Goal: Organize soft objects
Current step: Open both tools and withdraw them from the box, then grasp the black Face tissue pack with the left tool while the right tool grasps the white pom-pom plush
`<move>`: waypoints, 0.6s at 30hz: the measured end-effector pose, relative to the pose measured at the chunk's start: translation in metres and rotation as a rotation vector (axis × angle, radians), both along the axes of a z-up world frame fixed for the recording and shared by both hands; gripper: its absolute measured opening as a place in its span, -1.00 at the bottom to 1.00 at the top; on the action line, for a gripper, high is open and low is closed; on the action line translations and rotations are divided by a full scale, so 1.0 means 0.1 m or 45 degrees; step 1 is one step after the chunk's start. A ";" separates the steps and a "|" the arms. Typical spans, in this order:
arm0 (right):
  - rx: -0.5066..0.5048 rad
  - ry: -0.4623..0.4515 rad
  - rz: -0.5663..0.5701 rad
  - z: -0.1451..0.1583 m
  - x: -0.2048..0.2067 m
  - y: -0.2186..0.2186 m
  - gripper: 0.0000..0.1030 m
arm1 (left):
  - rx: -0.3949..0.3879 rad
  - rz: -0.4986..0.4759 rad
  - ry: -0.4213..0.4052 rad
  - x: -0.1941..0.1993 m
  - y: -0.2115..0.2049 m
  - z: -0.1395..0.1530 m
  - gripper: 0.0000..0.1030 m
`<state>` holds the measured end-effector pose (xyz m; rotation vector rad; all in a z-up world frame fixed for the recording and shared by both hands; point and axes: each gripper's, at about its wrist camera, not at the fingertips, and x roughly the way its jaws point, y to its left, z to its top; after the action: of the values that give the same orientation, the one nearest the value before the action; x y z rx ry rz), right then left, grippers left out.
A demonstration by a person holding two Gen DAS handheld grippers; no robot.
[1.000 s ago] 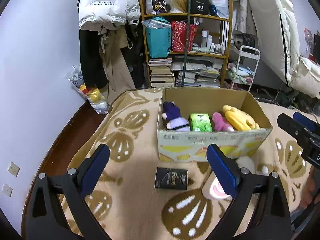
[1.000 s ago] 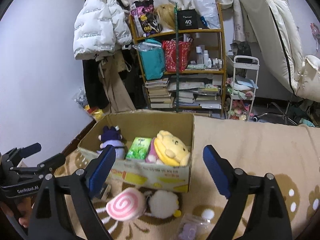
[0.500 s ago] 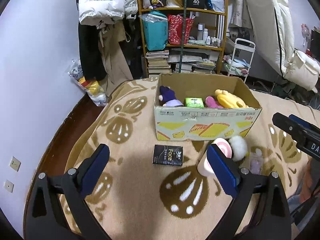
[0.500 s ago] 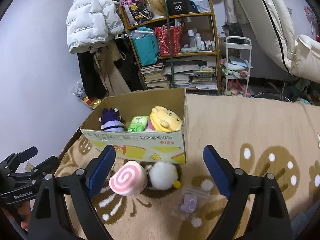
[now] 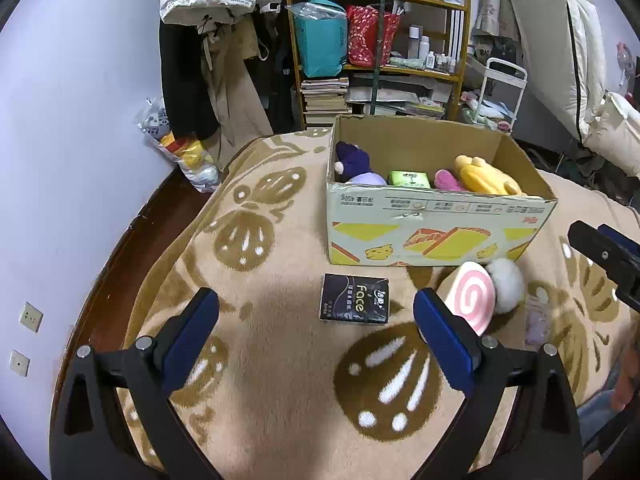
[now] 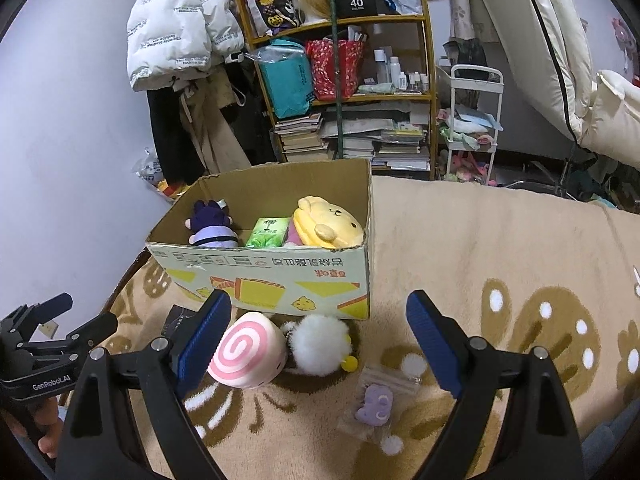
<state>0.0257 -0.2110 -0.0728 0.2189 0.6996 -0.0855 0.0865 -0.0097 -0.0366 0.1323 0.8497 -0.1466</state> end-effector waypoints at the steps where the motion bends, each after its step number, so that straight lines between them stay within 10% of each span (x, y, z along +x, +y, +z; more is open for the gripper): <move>1: 0.000 0.004 0.000 -0.01 0.01 0.00 0.82 | 0.000 0.001 0.003 0.02 0.00 -0.02 0.88; 18: 0.004 0.119 -0.030 -0.30 0.32 0.02 0.82 | -0.004 -0.030 0.086 0.31 -0.13 -0.31 0.88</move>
<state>0.0580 -0.2086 -0.1026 0.2274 0.7905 -0.1177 0.1180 -0.0229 -0.0673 0.1351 0.9157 -0.1756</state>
